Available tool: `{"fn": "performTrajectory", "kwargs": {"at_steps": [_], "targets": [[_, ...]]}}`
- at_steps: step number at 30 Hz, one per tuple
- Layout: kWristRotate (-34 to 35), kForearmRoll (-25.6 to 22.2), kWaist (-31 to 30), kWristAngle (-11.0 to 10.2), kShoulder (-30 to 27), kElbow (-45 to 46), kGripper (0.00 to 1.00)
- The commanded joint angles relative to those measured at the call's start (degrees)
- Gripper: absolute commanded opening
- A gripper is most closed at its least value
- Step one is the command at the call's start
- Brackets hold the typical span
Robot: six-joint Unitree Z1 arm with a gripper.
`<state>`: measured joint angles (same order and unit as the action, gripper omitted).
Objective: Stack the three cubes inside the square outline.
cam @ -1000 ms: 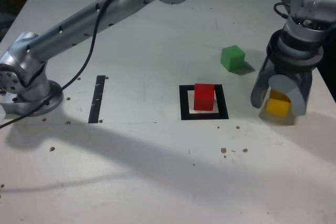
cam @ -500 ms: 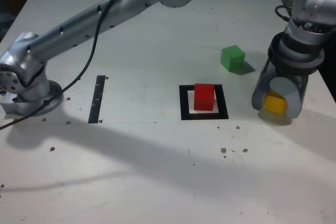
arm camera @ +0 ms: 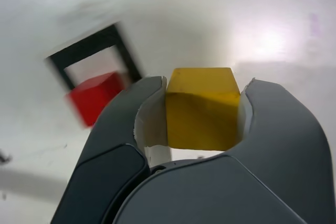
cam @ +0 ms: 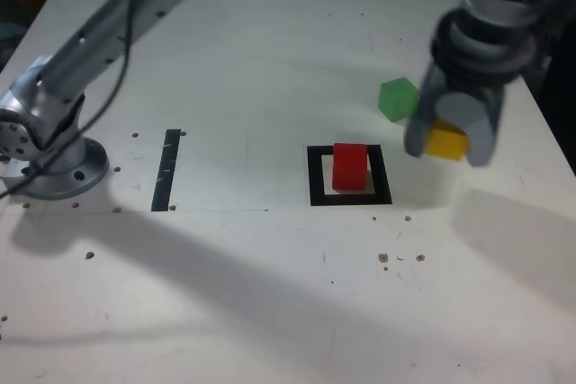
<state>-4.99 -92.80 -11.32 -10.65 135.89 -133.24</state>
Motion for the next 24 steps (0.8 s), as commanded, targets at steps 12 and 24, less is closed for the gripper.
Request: {"fn": "performTrajectory", "kwargs": {"at_steps": [12,24], "targets": [[19.3,0.9,-3.2,1.6,-18.2,19.7,0.29],[20.5,5.3,-3.4,2.9,-17.4,24.2,0.29]]}}
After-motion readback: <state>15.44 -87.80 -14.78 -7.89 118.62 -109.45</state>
